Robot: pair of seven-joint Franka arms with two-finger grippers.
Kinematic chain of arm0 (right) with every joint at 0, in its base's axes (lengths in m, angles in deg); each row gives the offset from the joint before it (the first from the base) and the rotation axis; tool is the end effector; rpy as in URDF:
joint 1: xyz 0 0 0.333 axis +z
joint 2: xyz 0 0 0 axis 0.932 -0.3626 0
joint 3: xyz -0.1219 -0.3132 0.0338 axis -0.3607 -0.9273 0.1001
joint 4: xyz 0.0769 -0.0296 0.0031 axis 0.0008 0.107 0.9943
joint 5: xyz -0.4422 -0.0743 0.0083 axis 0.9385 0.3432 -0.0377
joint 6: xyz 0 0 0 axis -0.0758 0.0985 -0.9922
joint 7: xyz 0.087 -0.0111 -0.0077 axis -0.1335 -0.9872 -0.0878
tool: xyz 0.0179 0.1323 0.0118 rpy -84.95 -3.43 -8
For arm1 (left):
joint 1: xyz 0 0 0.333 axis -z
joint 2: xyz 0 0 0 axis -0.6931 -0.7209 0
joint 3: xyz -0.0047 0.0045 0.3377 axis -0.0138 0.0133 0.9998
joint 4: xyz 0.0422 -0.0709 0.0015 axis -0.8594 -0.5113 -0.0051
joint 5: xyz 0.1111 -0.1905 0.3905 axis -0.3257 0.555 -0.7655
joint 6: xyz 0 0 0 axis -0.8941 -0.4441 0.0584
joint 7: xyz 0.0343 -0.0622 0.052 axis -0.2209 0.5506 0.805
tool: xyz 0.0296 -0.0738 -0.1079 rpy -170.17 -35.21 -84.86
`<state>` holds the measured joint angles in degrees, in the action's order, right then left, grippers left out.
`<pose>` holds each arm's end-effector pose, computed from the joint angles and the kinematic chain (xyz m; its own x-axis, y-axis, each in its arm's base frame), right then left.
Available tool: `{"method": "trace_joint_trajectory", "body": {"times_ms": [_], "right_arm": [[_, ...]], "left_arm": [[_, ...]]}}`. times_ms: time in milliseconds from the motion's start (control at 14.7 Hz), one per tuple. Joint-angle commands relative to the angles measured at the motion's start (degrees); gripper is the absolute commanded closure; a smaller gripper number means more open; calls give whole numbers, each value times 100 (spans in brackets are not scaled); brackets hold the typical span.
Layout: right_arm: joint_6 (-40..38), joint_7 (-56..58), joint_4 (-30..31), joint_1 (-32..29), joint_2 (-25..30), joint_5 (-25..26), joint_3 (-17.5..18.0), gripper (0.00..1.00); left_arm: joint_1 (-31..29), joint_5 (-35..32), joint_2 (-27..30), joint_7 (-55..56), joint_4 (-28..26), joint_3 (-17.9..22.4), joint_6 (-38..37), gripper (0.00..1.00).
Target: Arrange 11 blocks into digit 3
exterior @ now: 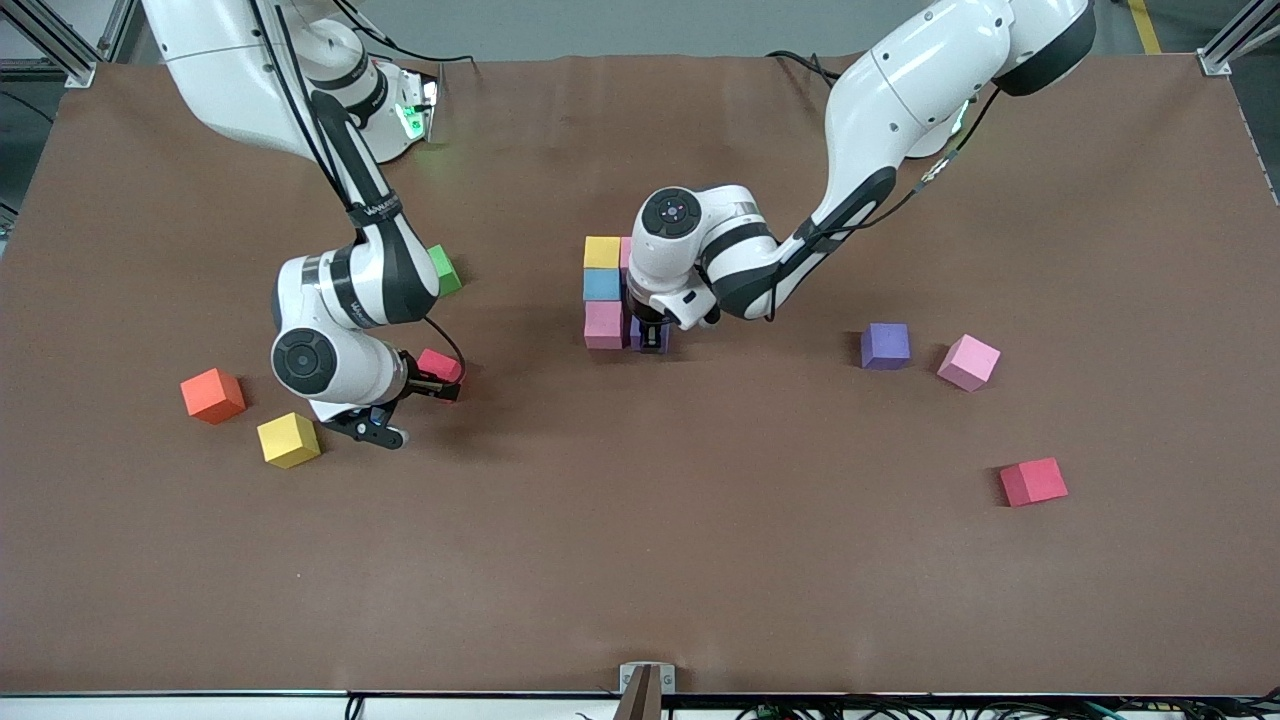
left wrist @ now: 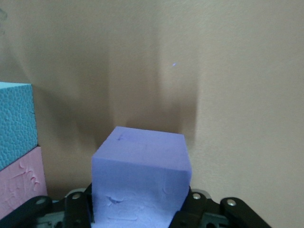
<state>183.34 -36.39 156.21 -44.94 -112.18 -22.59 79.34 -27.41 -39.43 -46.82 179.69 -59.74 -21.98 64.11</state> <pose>0.6248 0.1850 0.1877 0.9178 -0.3125 -0.2448 -0.3053 -0.9498 0.0678 0.4529 -0.5588 0.1423 -0.0141 0.9925 -0.1216 0.9999 0.0144 0.0012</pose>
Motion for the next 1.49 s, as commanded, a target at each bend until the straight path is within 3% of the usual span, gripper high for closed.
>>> {"method": "trace_joint_trajectory", "body": {"times_ms": [0,543,1019,1155,1222,1290,1426], "right_arm": [[165,-43,407,-77,252,-78,83,0],[526,-43,706,-33,226,-324,145,1],[535,-43,706,-7,190,-376,145,14],[518,-43,706,-7,182,-376,145,30],[509,-43,706,-7,182,-376,145,37],[500,-34,706,-7,182,-368,145,44],[483,-25,689,-7,173,-368,145,56]], "left_arm": [[138,-156,-25,1462,48,44,67,74],[182,-138,-104,1973,223,44,67,71],[323,-138,-227,2008,338,44,67,67],[323,-138,-227,1999,338,44,59,48],[323,-138,-236,1991,338,44,59,30],[332,-173,-245,1965,338,44,59,0],[332,-191,-236,1938,338,44,41,0]]}}
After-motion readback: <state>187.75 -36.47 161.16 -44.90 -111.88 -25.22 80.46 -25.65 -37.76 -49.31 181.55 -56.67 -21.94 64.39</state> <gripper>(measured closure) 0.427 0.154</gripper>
